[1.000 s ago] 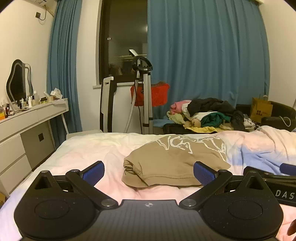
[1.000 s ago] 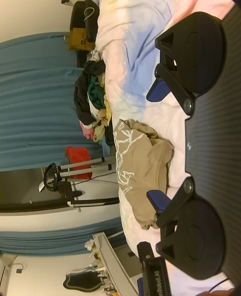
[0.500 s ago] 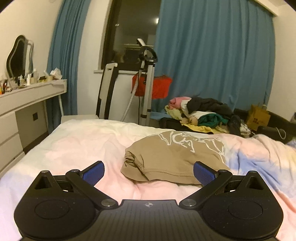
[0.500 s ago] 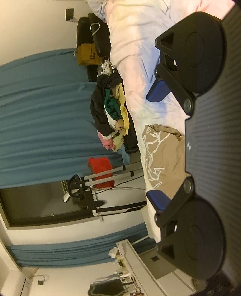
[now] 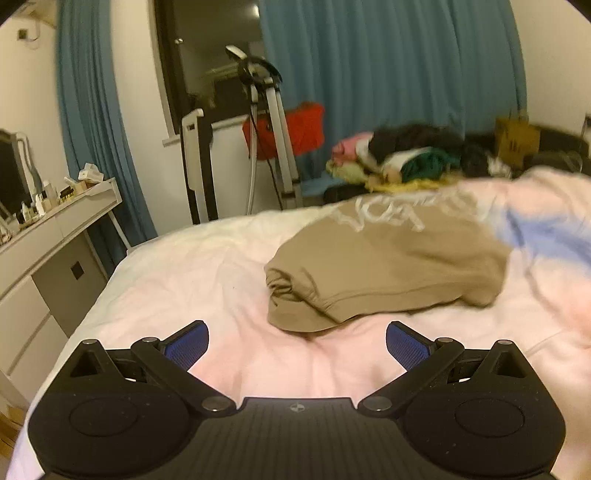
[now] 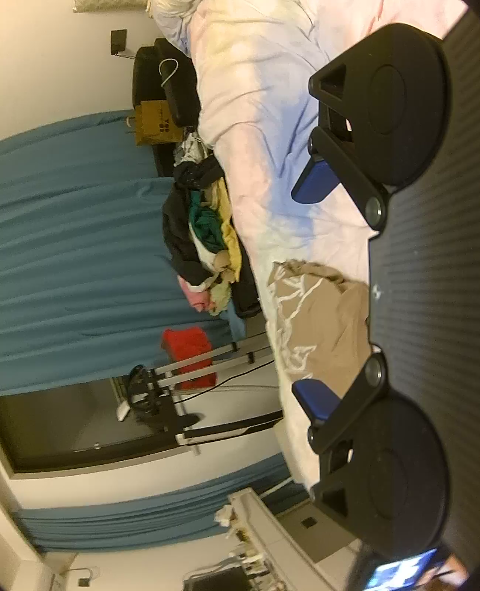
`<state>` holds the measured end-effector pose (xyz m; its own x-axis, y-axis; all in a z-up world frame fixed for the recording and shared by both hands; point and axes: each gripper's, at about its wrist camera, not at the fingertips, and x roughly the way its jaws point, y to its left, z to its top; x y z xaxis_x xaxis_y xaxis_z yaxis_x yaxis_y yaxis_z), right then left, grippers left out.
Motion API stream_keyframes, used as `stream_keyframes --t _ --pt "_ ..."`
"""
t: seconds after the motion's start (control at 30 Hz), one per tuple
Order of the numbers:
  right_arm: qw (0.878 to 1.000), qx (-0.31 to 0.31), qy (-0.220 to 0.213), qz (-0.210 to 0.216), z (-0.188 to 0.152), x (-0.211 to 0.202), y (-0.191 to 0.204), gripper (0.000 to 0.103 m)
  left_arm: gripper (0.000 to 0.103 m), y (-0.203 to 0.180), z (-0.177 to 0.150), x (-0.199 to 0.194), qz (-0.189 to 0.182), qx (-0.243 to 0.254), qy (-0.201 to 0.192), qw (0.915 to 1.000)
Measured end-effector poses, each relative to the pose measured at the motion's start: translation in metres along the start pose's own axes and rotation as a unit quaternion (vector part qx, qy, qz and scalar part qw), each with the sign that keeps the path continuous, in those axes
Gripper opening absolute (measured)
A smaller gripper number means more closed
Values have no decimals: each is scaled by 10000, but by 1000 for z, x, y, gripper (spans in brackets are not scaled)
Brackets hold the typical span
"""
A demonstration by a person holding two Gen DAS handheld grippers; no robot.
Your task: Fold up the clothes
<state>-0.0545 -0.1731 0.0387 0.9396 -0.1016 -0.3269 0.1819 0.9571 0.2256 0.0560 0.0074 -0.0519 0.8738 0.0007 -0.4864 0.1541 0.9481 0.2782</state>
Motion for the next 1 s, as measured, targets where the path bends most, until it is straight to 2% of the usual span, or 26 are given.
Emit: stream_keyframes --t 0.17,0.3,0.4,0.5,0.63,0.77,0.83,0.93,1.0 --pt "9995 -172 239 80 -27 41 -17 103 103 -7 -5 51 130 708 188 9972" --pt "9981 -271 503 248 -47 81 -26 103 103 -19 -9 83 428 1326 -189 9901" --pt "9973 -407 510 336 -57 110 -26 103 103 -22 -7 84 689 1418 -684 9851" --pt "9967 -621 309 423 -64 131 -21 103 103 -25 4 73 851 1456 -1272 9774" --pt "9926 -1041 -56 622 -73 145 -13 103 103 -24 27 66 741 1183 -1627 9768" --pt "9868 -1356 -42 880 -79 160 -2 103 103 -23 51 60 624 900 -1966 9743" --pt "9846 -1490 210 889 -83 169 3 103 103 -18 53 67 465 988 -1763 9783" --pt "9785 -1794 797 634 -90 184 8 103 103 -7 51 75 13 1067 -1332 9853" --pt "9727 -1942 1175 479 -96 193 8 103 103 -1 47 77 -313 1103 -1133 9869"
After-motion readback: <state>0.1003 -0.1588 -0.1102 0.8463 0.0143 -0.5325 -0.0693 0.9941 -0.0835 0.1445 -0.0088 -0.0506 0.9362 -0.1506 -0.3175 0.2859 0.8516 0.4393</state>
